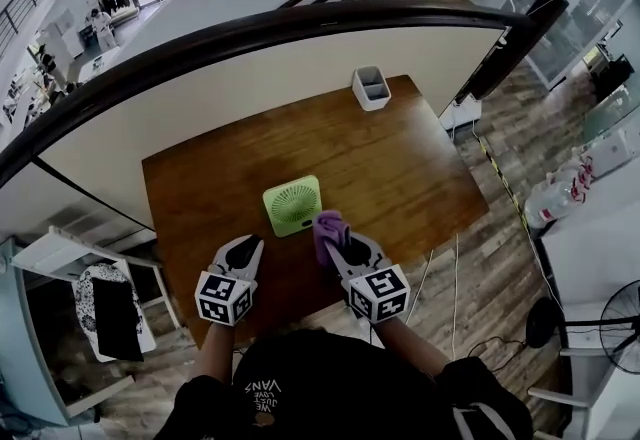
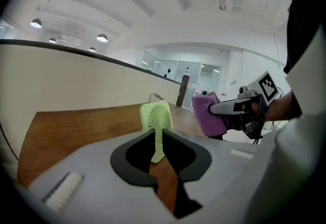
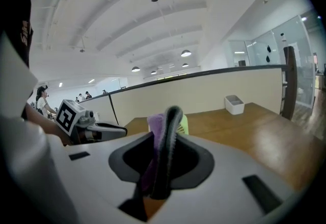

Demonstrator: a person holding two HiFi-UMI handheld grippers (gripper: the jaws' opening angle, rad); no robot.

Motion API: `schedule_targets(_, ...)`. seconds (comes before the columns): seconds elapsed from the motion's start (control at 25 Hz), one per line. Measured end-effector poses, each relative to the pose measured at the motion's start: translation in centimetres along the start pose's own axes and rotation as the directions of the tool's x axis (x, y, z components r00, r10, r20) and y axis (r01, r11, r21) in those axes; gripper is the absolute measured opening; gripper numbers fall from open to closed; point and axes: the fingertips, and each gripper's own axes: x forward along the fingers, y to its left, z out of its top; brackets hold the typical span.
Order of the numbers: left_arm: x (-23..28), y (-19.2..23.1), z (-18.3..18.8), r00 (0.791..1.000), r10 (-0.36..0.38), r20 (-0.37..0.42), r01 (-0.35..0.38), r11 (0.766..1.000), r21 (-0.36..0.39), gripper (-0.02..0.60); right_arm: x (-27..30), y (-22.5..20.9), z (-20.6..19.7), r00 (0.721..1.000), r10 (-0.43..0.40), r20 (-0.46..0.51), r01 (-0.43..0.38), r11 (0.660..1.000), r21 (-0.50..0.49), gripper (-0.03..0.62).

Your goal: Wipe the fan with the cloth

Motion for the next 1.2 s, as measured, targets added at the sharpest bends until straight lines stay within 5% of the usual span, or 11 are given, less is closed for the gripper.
schedule_targets(0.12,1.7,0.8,-1.0,0.999,-0.013,-0.030,0.012,1.000,-0.018,0.112,1.5,-0.1,0.3,1.000,0.003,-0.007,-0.004,1.000,-0.030,0.092)
schedule_targets(0.32,4.2,1.7,-3.0,0.995,-0.033,-0.098,0.030,0.999,-0.040,0.143,3.9,0.9,0.1,0.999,0.032,-0.039,-0.036,0.995,-0.090,0.092)
schedule_targets(0.96,7.9,2.3,-2.5,0.981,-0.050,-0.189,0.046,0.999,-0.023,0.143,9.8,3.8,0.9,0.986,0.150,-0.066,-0.162,0.957,-0.242,0.094)
schedule_targets(1.2,8.1,2.7,-2.4,0.982,-0.042,-0.184,0.041,0.999,-0.007,0.091,11.6,4.8,0.1,0.974,0.196,-0.115,-0.221,0.931,-0.291,0.092)
